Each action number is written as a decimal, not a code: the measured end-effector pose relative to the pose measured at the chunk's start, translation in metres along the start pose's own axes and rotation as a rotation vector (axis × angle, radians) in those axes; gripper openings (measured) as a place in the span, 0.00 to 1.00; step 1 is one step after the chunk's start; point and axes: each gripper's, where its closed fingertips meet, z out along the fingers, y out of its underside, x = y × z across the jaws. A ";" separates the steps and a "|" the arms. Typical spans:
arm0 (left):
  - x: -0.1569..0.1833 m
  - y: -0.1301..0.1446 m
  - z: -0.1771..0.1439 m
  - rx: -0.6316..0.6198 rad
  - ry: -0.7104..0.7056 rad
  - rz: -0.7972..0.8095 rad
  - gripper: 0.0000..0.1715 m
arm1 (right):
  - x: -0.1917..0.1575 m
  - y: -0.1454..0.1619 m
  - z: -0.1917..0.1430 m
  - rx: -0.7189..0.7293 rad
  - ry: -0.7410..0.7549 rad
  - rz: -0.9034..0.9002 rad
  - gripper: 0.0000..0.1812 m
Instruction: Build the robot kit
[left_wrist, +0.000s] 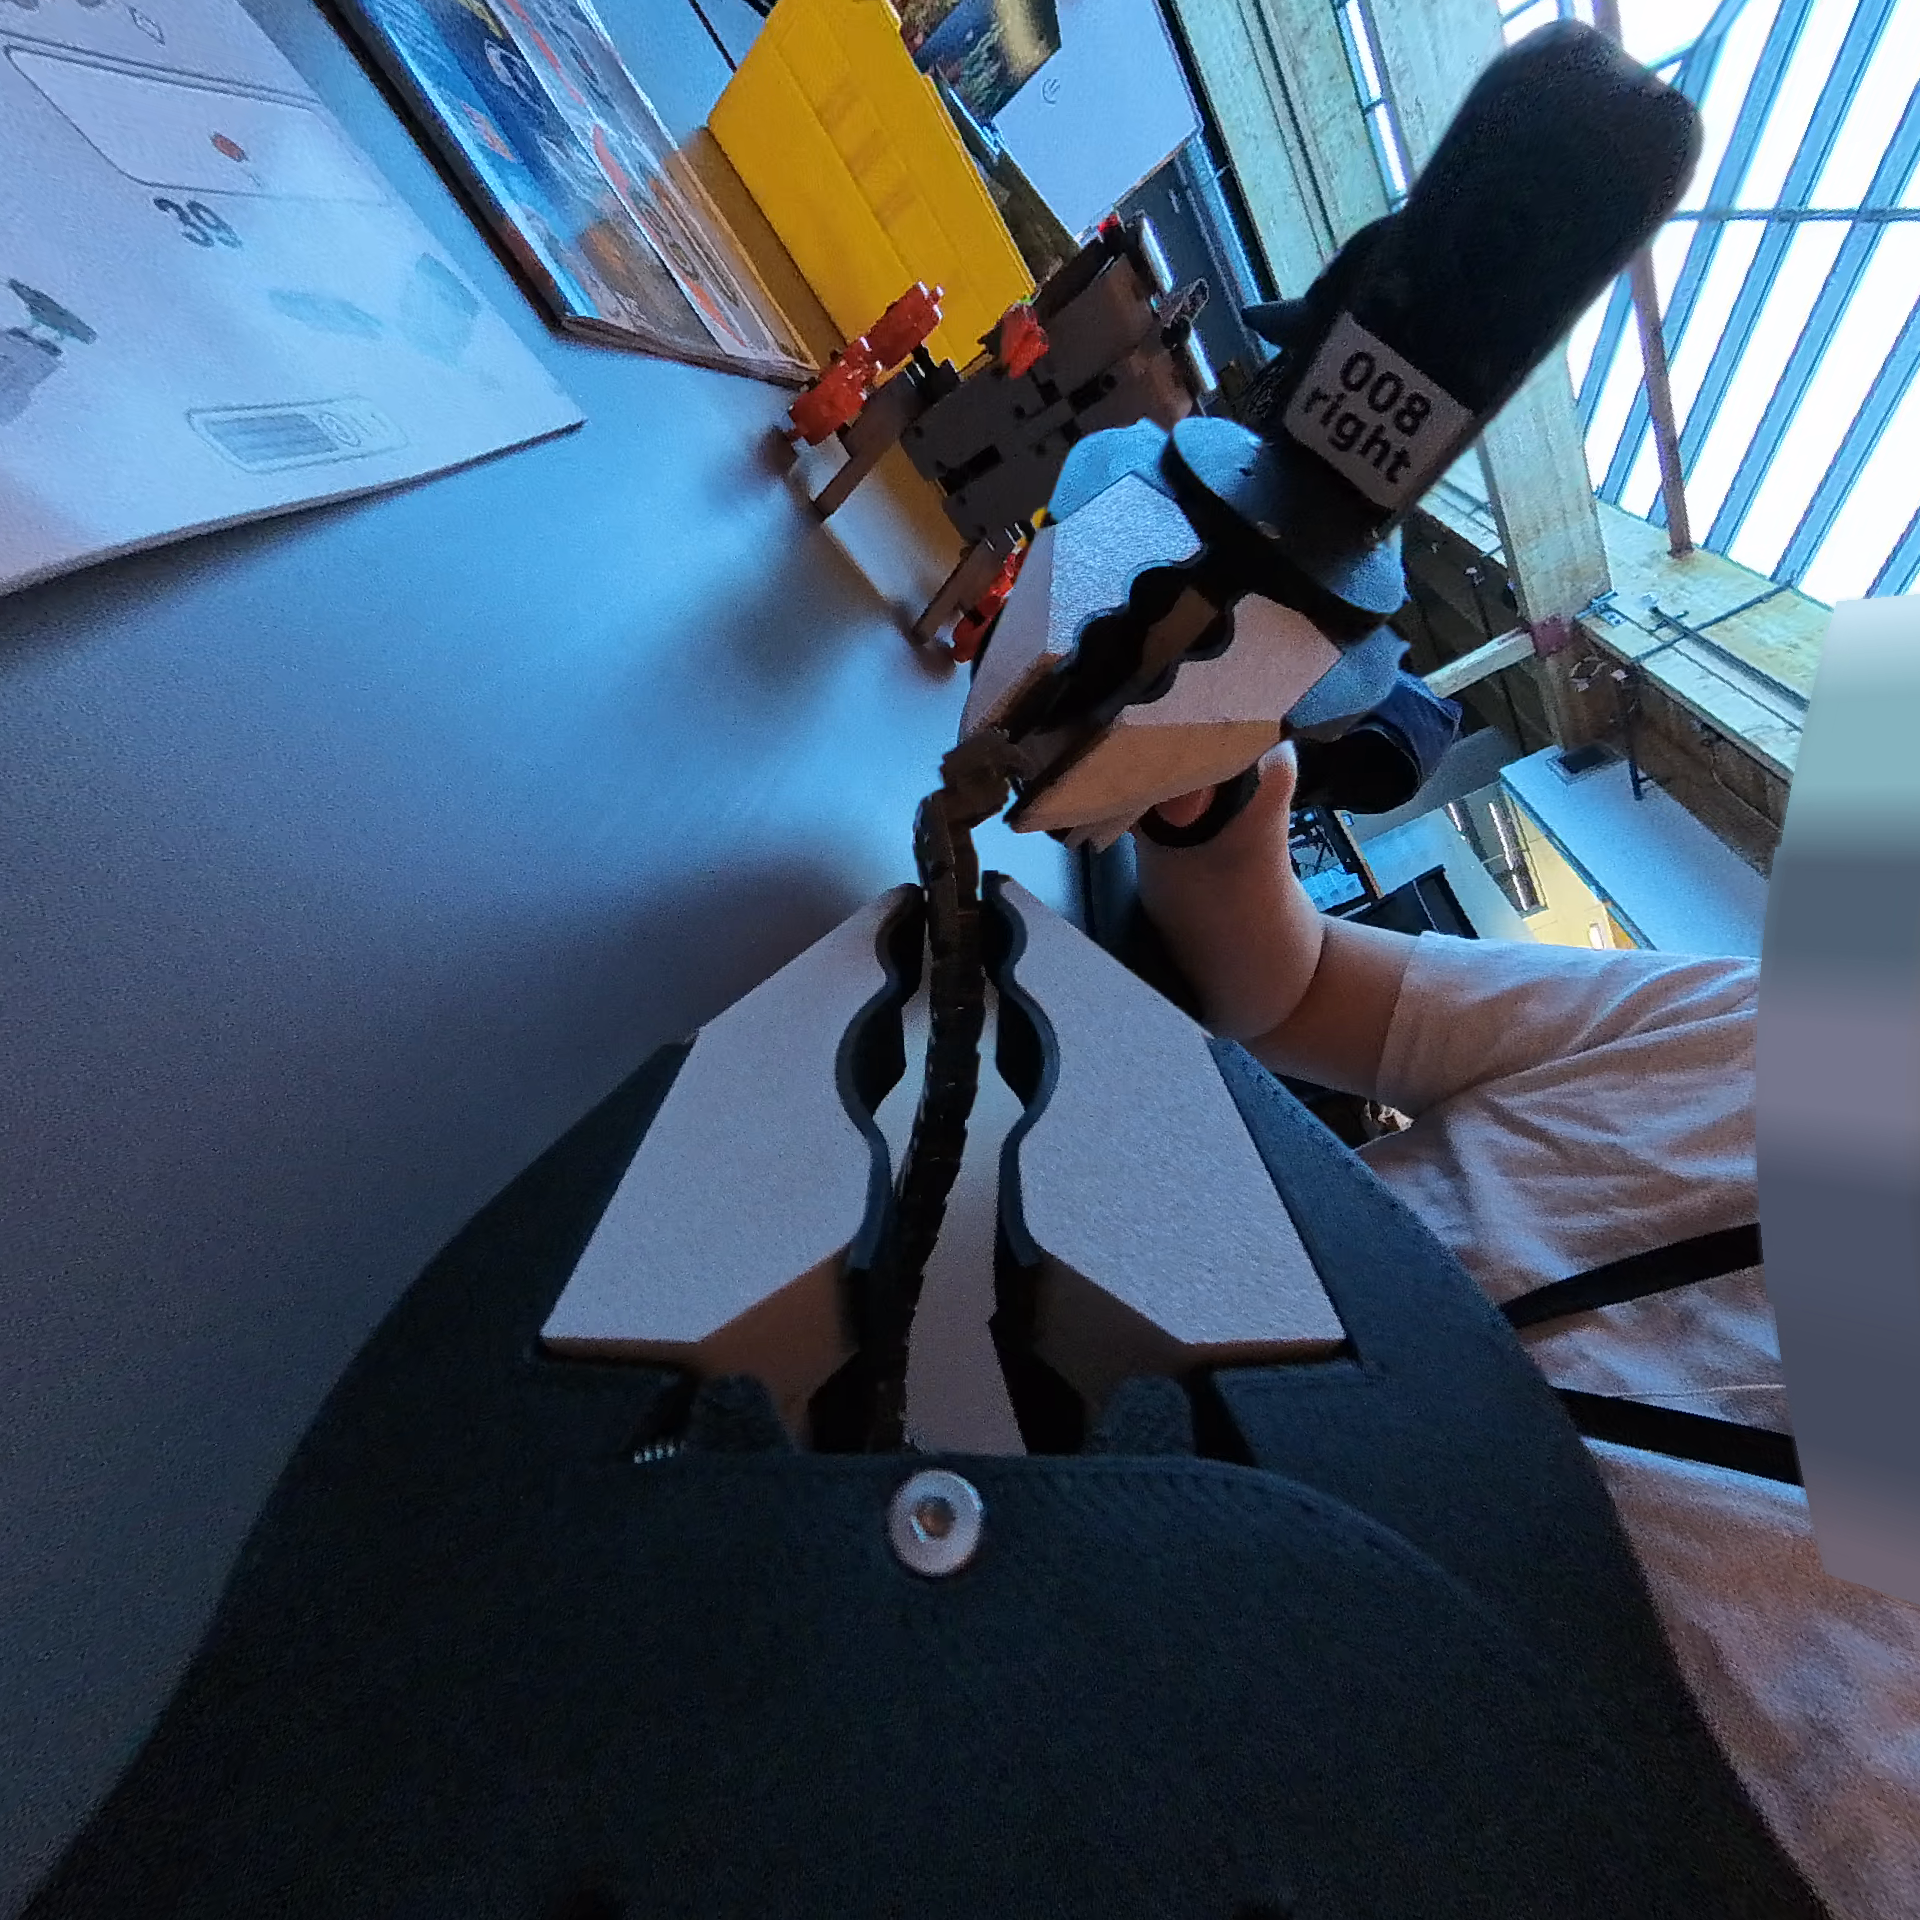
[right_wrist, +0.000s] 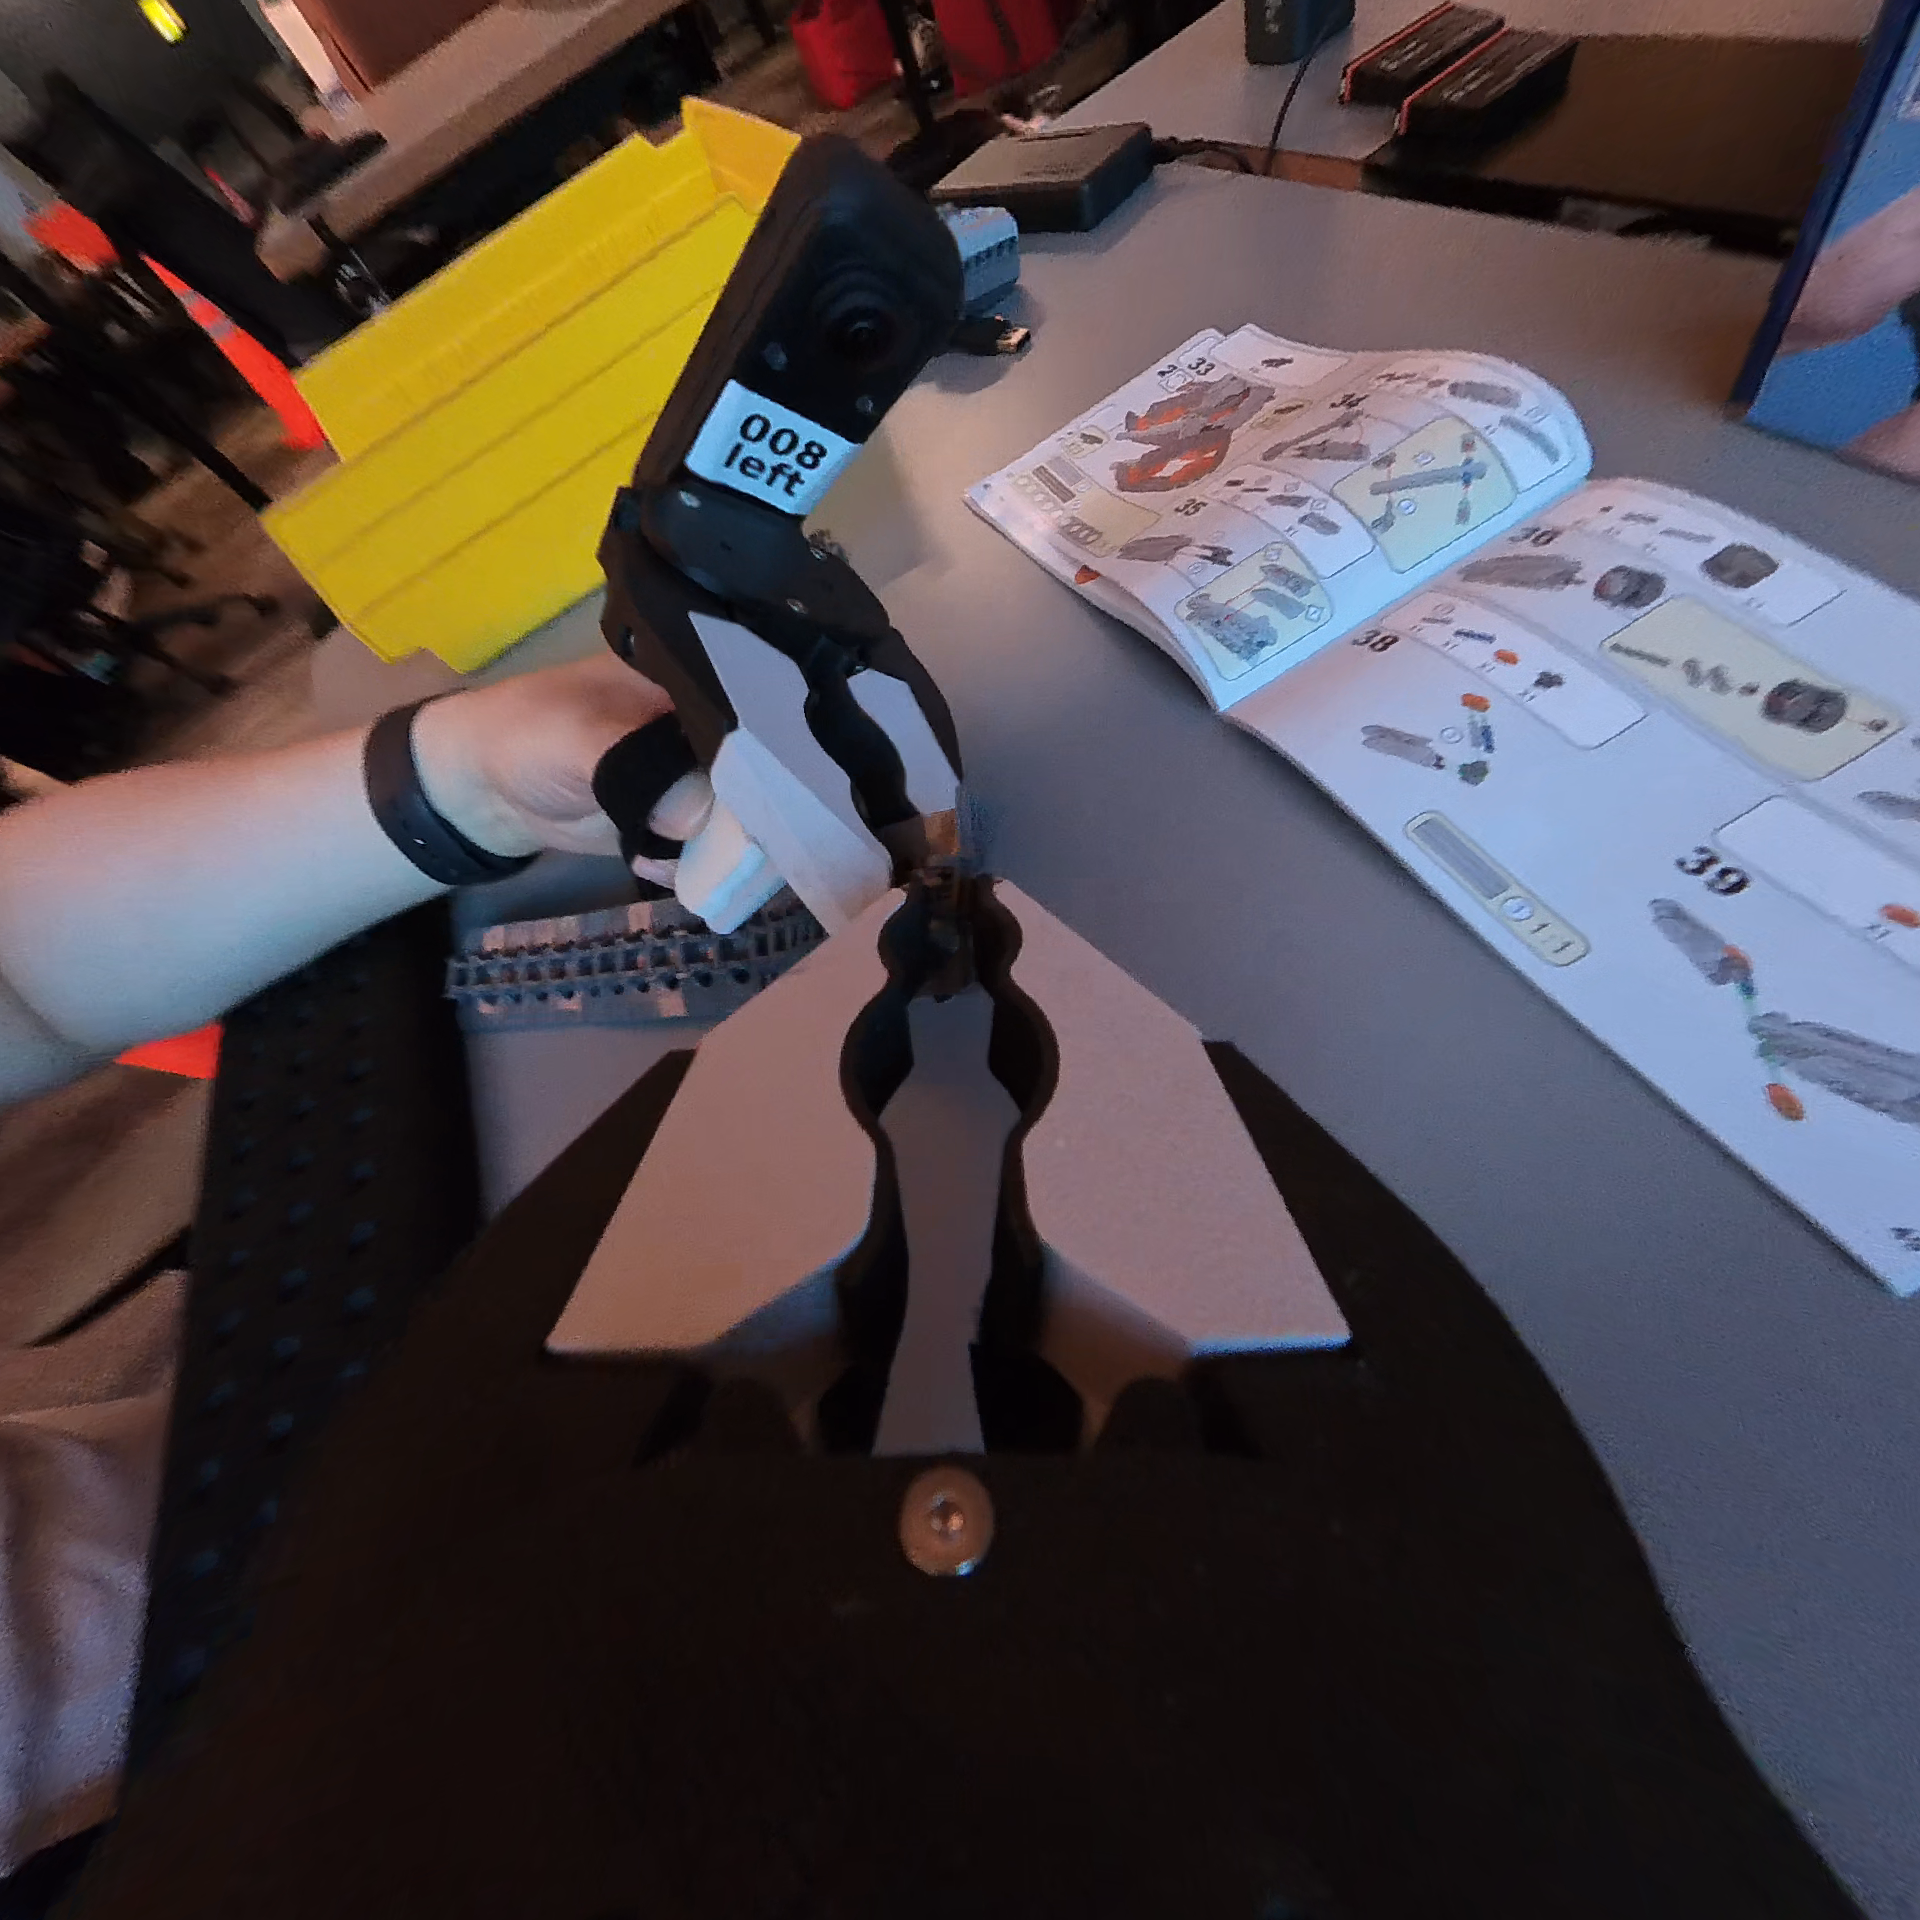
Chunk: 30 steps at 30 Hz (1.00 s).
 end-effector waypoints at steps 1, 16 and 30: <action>-0.001 0.000 0.000 -0.003 -0.006 0.001 0.05 | 0.001 0.001 0.000 0.002 -0.020 0.032 0.04; -0.007 -0.002 0.000 0.021 -0.054 0.015 0.05 | 0.004 0.001 0.003 0.027 -0.119 0.201 0.04; -0.011 -0.005 -0.003 0.038 -0.079 0.014 0.04 | 0.006 0.004 0.005 0.016 -0.125 0.224 0.04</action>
